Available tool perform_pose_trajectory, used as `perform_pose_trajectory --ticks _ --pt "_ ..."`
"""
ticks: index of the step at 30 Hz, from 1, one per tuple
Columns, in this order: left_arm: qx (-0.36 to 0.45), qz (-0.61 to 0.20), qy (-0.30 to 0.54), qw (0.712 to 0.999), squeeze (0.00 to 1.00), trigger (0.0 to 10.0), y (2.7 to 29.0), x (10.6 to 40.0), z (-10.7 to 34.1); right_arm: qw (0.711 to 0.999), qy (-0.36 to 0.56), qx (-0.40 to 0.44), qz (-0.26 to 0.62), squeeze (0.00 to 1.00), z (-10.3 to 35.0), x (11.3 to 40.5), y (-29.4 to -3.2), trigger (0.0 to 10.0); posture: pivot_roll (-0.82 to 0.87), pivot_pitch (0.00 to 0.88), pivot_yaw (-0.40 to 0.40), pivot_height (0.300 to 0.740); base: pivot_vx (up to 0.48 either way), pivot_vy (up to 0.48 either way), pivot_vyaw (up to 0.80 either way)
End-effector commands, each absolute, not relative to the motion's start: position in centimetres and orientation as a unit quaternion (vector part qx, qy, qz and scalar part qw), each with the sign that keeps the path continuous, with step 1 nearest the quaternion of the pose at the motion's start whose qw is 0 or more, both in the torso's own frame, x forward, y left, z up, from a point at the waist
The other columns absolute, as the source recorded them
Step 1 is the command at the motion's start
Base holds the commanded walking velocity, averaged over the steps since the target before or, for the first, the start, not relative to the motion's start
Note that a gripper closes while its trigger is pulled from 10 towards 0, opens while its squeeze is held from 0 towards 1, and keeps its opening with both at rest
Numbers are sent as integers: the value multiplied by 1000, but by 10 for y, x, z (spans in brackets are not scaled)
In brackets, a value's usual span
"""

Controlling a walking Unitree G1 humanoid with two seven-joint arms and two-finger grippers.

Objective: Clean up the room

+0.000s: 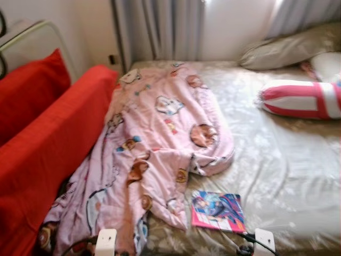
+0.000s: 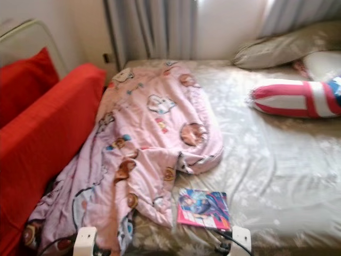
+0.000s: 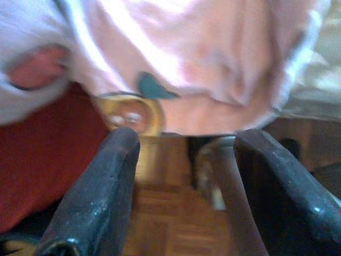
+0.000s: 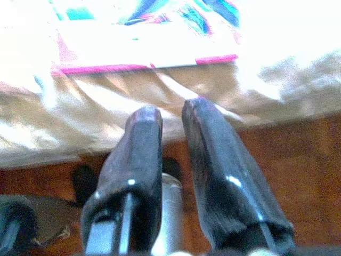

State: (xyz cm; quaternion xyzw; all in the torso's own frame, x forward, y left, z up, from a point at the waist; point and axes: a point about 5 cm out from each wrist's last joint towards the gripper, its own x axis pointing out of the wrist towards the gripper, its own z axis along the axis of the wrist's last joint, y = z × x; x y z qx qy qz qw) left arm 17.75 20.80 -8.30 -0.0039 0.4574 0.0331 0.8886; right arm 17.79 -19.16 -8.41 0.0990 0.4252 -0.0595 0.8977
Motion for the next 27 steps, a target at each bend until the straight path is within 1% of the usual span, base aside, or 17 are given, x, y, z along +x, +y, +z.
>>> perform_pose_trajectory --ticks 1,2,4,7,9,10,12,13,15,18,21,22,24,27 --pt "-14 22 430 902 0 10000 201 190 -77 896 425 93 -87 0 -83 172 -216 10000 2 36 18 740 0 0 0" --pt "-14 21 407 913 0 10000 201 199 -72 900 415 93 -93 0 -80 174 -224 10000 2 36 18 740 0 0 0" --pt "-15 21 395 918 0 10000 201 203 -69 903 409 94 -95 0 -78 175 -227 10000 9 35 14 740 0 0 0" --pt "-29 20 340 940 0 10000 202 220 -56 915 382 90 -91 0 -72 189 -220 10000 11 36 11 740 0 0 0" --pt "-40 21 288 957 0 10000 203 235 -43 932 339 88 -90 0 -62 205 -219 10000 13 36 8 740 0 0 0" --pt "-43 20 246 968 0 10000 204 247 -31 944 304 85 -92 0 -53 215 -221 10000 11 35 9 740 0 0 0" --pt "-45 19 231 972 0 10000 204 250 -27 948 291 85 -93 0 -50 219 -222 10000 9 35 9 740 0 0 0" --pt "-47 9 187 981 0 10000 203 259 -16 961 250 79 -87 0 -40 229 -225 10000 6 33 10 740 0 0 0" --pt "-30 -21 132 991 0 10000 195 265 0 977 188 62 -72 0 -22 243 -228 10000 -7 24 12 740 0 0 0" --pt "-22 -38 97 994 0 10000 188 261 7 989 125 55 -62 0 -3 256 -228 10000 -25 20 14 740 0 0 0" --pt "-24 -39 76 996 0 10000 186 260 12 993 87 51 -53 0 9 260 -224 10000 -26 14 14 740 0 0 0" --pt "-25 -42 64 997 0 10000 184 260 16 996 67 38 -42 0 16 262 -221 10000 -23 6 12 740 0 0 0" --pt "-26 -47 50 997 0 10000 180 260 20 998 46 25 -32 0 23 261 -216 10000 -21 0 7 740 0 0 0" --pt "-32 -57 34 997 0 10000 175 262 28 998 32 22 -50 0 26 259 -213 10000 -21 0 3 740 0 0 0"
